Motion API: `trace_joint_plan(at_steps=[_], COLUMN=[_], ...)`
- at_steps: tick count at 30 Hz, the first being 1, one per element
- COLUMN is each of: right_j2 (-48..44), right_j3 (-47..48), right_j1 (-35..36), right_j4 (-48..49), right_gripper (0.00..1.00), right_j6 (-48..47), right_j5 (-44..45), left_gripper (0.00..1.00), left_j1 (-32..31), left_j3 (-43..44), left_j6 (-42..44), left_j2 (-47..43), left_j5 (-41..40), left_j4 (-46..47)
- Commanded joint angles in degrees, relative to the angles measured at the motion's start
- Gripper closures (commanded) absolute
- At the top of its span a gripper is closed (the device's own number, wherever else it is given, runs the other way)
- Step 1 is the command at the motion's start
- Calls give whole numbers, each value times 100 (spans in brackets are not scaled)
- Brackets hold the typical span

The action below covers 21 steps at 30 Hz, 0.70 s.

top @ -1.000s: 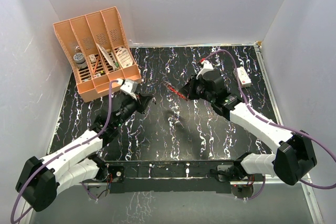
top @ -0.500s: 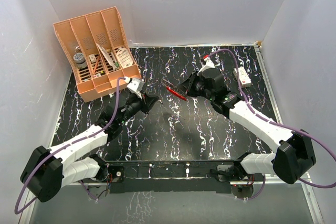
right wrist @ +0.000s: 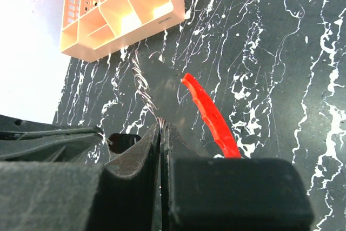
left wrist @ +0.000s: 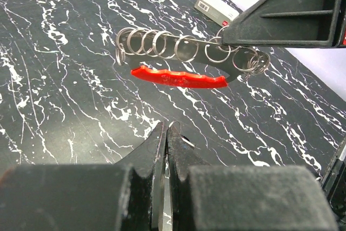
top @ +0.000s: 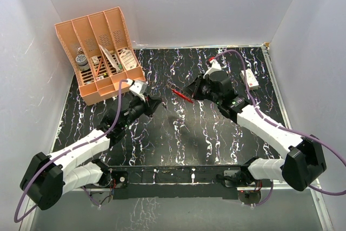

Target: Put the keys on the keyring

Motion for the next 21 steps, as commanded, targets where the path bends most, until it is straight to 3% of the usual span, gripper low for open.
trace_joint_plan(at_steps=[1, 11, 17, 21], right_j2=[-371, -887, -149, 82], right_j3=[-165, -1013, -867, -1201], right_j1=[-11, -21, -15, -19], right_j4=[488, 1162, 518, 866], right_gripper=[100, 100, 100, 100], right_j6=[-623, -1980, -2193, -2091], right_j5=[118, 127, 339, 517], left_gripper=[100, 100, 100, 100], left_j1=[-5, 4, 4, 4], left_j3=[-12, -137, -165, -162], left_j6=[132, 250, 229, 219], left_j2=[-313, -492, -445, -437], left_j5=[-290, -373, -347, -331], left_j4=[-100, -164, -115, -97])
